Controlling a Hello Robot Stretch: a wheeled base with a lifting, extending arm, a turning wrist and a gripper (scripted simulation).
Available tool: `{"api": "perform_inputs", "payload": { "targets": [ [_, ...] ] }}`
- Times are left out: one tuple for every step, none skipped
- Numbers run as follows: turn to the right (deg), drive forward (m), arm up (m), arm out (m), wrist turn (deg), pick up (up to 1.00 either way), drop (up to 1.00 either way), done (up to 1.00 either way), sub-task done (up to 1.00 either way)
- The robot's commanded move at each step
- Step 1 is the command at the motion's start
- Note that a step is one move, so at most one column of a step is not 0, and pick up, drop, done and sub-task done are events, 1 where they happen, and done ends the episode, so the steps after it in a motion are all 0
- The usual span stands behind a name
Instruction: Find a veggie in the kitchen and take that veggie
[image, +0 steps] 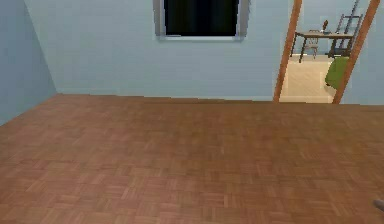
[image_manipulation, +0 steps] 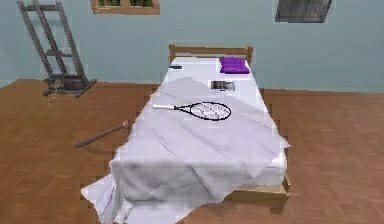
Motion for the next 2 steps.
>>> {"api": "perform_inputs", "payload": {
  "targets": [
    [3.0,0.0,0.0,0.0,0.0,0.0,0.0,0.0,0.0],
    [0.0,0.65,0.0,0.0,0.0,0.0,0.0,0.0,0.0]
  ]
}}
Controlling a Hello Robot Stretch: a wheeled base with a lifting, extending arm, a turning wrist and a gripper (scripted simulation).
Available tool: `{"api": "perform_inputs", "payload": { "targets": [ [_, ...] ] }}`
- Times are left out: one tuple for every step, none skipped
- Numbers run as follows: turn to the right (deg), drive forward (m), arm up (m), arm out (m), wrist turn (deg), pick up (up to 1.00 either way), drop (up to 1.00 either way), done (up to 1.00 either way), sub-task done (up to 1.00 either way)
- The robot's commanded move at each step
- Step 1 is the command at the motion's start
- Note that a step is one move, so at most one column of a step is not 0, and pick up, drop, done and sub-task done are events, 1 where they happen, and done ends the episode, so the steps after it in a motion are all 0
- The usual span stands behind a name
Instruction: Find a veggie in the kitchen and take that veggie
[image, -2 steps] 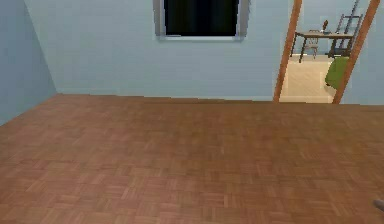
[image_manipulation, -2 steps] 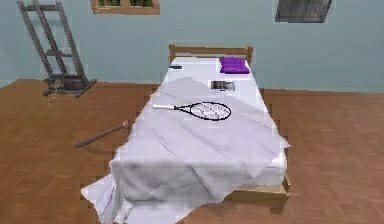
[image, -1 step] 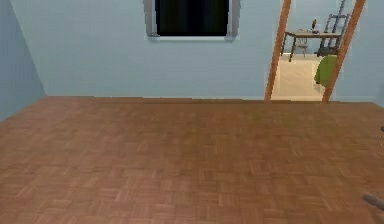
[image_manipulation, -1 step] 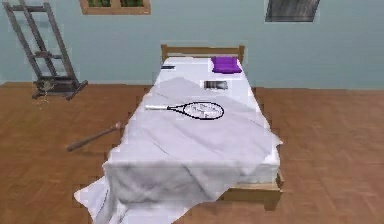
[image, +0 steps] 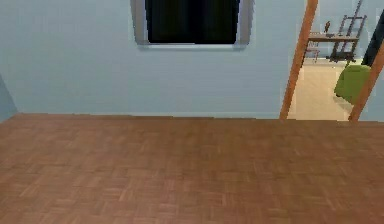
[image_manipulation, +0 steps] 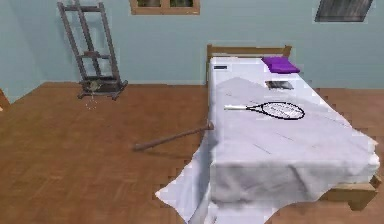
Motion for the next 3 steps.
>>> {"api": "perform_inputs", "payload": {
  "targets": [
    [36.0,0.0,0.0,0.0,0.0,0.0,0.0,0.0,0.0],
    [0.0,1.0,0.0,0.0,0.0,0.0,0.0,0.0,0.0],
    [0.0,1.0,0.0,0.0,0.0,0.0,0.0,0.0,0.0]
  ]
}}
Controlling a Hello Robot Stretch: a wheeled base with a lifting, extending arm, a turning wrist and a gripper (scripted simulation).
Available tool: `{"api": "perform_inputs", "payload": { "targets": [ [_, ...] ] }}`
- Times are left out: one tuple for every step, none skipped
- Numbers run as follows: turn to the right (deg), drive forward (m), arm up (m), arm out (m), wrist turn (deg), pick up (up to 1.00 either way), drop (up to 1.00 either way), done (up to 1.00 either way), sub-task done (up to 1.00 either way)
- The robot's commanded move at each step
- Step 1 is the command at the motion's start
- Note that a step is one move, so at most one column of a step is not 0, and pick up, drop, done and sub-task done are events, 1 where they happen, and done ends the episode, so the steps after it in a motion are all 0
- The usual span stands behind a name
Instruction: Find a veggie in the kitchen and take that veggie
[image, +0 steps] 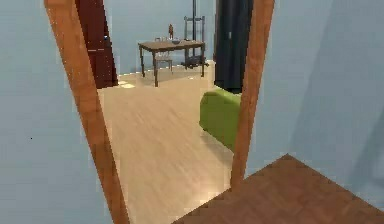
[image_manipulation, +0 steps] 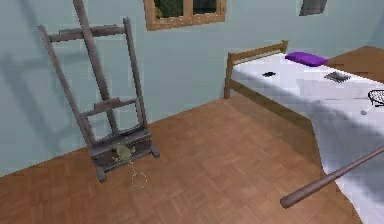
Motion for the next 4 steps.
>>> {"api": "perform_inputs", "payload": {
  "targets": [
    [0.0,0.7,0.0,0.0,0.0,0.0,0.0,0.0,0.0],
    [-21.0,0.0,0.0,0.0,0.0,0.0,0.0,0.0,0.0],
    [0.0,1.0,0.0,0.0,0.0,0.0,0.0,0.0,0.0],
    [0.0,0.5,0.0,0.0,0.0,0.0,0.0,0.0,0.0]
  ]
}}
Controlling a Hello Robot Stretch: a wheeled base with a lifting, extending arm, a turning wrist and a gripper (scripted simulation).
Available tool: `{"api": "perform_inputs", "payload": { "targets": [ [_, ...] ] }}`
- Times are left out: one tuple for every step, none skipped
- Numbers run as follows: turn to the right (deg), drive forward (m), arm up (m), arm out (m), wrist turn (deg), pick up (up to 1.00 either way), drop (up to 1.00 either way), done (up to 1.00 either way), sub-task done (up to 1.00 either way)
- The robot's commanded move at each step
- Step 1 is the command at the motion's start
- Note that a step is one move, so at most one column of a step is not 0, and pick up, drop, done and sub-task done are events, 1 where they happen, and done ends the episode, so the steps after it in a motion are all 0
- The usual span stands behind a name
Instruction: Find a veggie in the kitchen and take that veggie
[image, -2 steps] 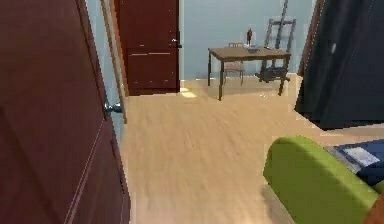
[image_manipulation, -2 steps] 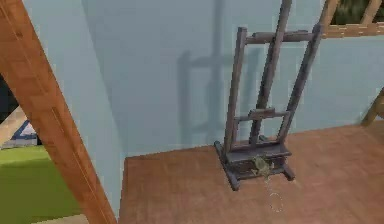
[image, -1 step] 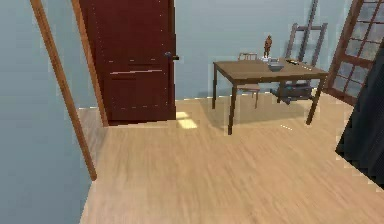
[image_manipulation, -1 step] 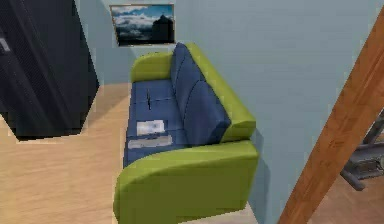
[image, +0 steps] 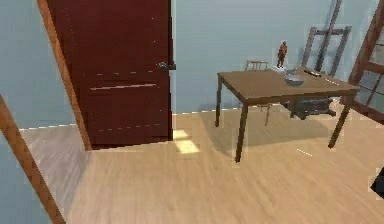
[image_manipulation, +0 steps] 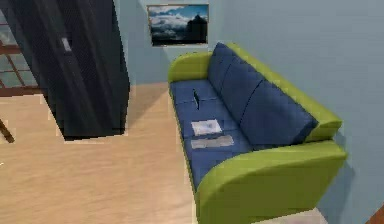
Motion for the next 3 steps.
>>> {"api": "perform_inputs", "payload": {
  "targets": [
    [-27.0,0.0,0.0,0.0,0.0,0.0,0.0,0.0,0.0],
    [0.0,1.0,0.0,0.0,0.0,0.0,0.0,0.0,0.0],
    [0.0,0.3,0.0,0.0,0.0,0.0,0.0,0.0,0.0]
  ]
}}
